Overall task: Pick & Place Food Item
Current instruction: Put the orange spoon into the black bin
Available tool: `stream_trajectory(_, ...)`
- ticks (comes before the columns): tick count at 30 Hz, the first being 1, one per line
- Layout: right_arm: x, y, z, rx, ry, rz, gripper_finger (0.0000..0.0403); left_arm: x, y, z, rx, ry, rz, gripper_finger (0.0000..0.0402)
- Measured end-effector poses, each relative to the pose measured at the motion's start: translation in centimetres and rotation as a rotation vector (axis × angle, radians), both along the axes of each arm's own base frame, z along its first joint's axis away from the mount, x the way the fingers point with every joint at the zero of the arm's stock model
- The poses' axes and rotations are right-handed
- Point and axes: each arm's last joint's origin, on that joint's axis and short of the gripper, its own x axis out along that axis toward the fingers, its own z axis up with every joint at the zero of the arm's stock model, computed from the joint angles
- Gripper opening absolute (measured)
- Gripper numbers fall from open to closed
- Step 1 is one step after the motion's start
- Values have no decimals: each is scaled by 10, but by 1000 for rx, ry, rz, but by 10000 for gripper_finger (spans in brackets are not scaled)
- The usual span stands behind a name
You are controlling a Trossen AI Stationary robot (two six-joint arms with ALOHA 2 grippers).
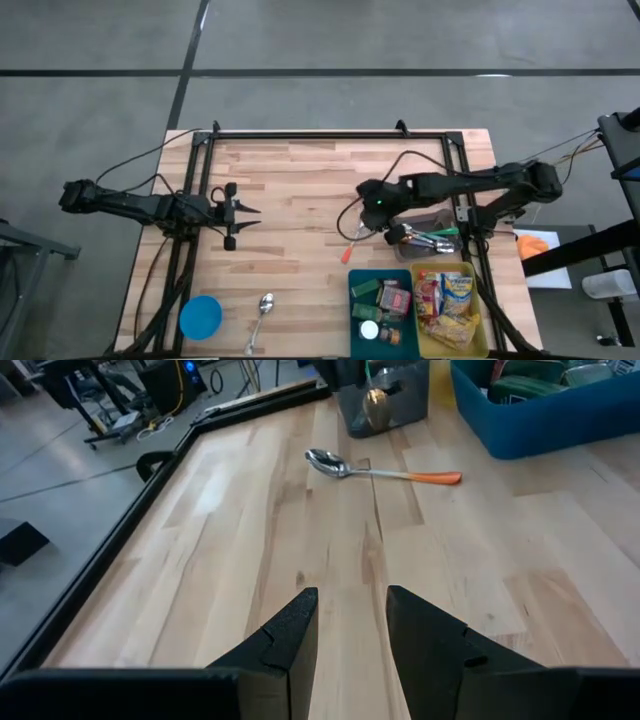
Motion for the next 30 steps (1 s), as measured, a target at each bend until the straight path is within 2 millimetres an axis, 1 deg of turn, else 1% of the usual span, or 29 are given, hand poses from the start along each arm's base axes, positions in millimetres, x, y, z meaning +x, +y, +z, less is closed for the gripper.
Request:
stream_trajectory(3, 11, 5, -9, -20, 32, 112, 139, 0, 0, 0, 0, 0, 0, 122)
stream_trajectory(7, 24, 7, -25, -37, 89, 163, 139, 0, 0, 0, 0, 2, 1, 122)
stream_trajectory(12, 40, 7, -43, -36, 165, 177, 139, -1, 0, -2, 3, 21, 1, 122)
stream_trajectory(17, 52, 6, -54, -20, 254, 160, 139, -2, 0, -4, 6, 45, 0, 122)
stream_trajectory(22, 58, 5, -67, -47, 310, 150, 139, -2, 0, -4, 6, 46, 0, 122)
stream_trajectory(26, 58, 5, -78, -62, 347, 147, 139, -2, 0, -4, 6, 46, 0, 122)
stream_trajectory(30, 55, 5, -85, -67, 356, 154, 139, -2, 0, -4, 6, 45, 0, 122)
